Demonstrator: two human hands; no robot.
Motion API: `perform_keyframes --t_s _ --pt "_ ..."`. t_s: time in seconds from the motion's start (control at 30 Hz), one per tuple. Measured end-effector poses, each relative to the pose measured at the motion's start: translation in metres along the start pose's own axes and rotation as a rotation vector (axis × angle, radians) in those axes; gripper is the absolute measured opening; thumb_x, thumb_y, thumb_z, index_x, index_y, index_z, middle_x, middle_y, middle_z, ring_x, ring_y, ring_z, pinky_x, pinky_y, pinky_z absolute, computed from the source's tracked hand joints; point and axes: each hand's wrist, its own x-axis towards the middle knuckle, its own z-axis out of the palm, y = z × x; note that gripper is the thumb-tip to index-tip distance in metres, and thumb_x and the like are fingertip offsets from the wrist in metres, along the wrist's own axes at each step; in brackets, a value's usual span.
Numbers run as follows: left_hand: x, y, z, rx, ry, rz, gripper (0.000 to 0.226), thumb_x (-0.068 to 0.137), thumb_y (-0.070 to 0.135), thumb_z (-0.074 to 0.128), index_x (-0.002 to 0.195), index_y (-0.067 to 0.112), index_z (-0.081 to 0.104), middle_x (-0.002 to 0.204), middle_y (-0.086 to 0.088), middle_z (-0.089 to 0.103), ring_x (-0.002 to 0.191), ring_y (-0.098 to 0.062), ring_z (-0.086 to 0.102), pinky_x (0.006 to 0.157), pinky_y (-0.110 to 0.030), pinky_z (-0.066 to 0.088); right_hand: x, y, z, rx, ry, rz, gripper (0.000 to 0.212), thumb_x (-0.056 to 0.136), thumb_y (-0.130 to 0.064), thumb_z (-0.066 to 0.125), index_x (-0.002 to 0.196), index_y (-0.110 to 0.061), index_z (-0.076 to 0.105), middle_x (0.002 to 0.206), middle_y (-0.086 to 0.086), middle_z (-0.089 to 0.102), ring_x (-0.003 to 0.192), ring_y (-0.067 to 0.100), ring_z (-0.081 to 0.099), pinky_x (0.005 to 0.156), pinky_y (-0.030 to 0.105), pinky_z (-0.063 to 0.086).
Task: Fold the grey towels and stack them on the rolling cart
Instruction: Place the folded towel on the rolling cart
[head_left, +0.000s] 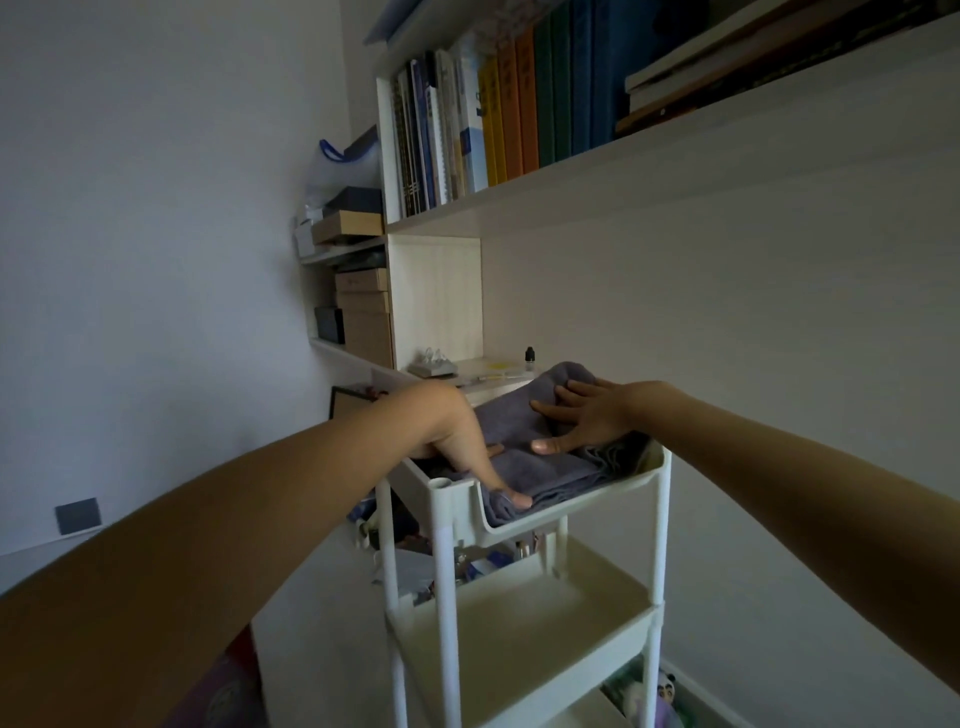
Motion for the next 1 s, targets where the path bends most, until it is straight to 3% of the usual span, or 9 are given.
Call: perform_keyframes --t_s 0.13,0.3,0.43,0.53,0.67,0.8,0.9,1.0 --pt "0.002 -0.002 -0.001 0.062 0.002 -0.061 0.102 0.079 0.067 0.049 0.15 0.022 -0.007 0.158 -0.002 -0.011 0.146 -0.022 0.005 0.117 -0.036 0.015 -0.002 -0.006 0.001 -0.059 -0.016 0.034 0.08 0.08 -0.08 0.018 0.147 -0.041 -0.002 0.157 -0.005 -0.013 0.144 0.022 -0.014 0.116 0.05 -0.005" --pt "-0.007 0.004 0.003 0.095 0.076 -0.059 0.088 0.085 0.072 0.025 0.15 0.021 -0.007 0.158 -0.003 -0.014 0.146 -0.022 -0.006 0.116 -0.038 0.006 -0.004 -0.013 0.003 -0.129 -0.017 0.05 0.076 0.081 -0.078 0.016 0.146 -0.043 -0.001 0.157 -0.006 -0.011 0.145 0.022 -0.011 0.117 0.048 -0.003" --pt "-0.009 0.008 0.009 0.236 0.105 -0.091 0.077 0.09 0.066 0.021 0.151 0.025 -0.002 0.157 -0.004 -0.016 0.145 -0.026 -0.009 0.115 -0.041 0.002 -0.009 -0.014 0.004 -0.139 0.006 0.067 0.074 0.081 -0.078 0.015 0.145 -0.044 -0.001 0.157 -0.007 -0.012 0.145 0.022 -0.012 0.117 0.048 -0.004" --pt "-0.011 0.008 0.009 0.246 0.097 -0.058 0.077 0.09 0.067 0.021 0.151 0.025 -0.003 0.157 -0.005 -0.016 0.146 -0.025 -0.008 0.115 -0.04 0.004 -0.013 -0.014 0.005 -0.131 0.047 0.053 0.072 0.082 -0.077 0.016 0.146 -0.045 0.002 0.157 -0.007 -0.01 0.145 0.019 -0.013 0.116 0.046 -0.007" --pt "-0.005 -0.005 0.005 0.142 0.134 0.083 0.079 0.086 0.071 0.016 0.15 0.029 -0.005 0.158 -0.002 -0.011 0.146 -0.022 -0.008 0.118 -0.042 0.001 -0.024 -0.009 0.003 -0.086 0.201 0.054 0.071 0.081 -0.078 0.016 0.144 -0.046 0.016 0.157 -0.01 0.009 0.145 0.017 0.0 0.115 0.048 -0.003" --pt "-0.016 -0.013 0.005 -0.05 0.424 0.282 0.077 0.086 0.069 0.017 0.15 0.026 0.01 0.159 -0.001 0.009 0.146 -0.021 0.01 0.118 -0.04 0.009 -0.049 -0.006 0.001 0.001 0.361 0.07 0.059 0.089 -0.067 0.019 0.143 -0.044 0.023 0.155 -0.006 0.02 0.144 0.019 0.015 0.115 0.047 0.005" --pt "-0.04 -0.004 0.014 -0.16 0.765 0.451 0.059 0.097 0.051 0.028 0.144 0.016 0.033 0.151 -0.005 0.033 0.137 -0.022 0.033 0.109 -0.031 0.026 -0.077 -0.009 0.009 0.181 0.683 0.127 0.048 0.094 -0.054 0.033 0.138 -0.035 0.04 0.142 0.002 0.046 0.129 0.024 0.042 0.106 0.038 0.028" --pt "-0.054 0.015 0.038 -0.33 1.007 0.556 0.044 0.095 0.046 0.042 0.125 0.017 0.056 0.129 -0.006 0.058 0.118 -0.025 0.053 0.101 -0.034 0.042 -0.118 -0.016 0.036 0.414 0.972 0.267 0.039 0.093 -0.041 0.046 0.129 -0.029 0.053 0.122 0.006 0.063 0.112 0.028 0.056 0.092 0.035 0.043"
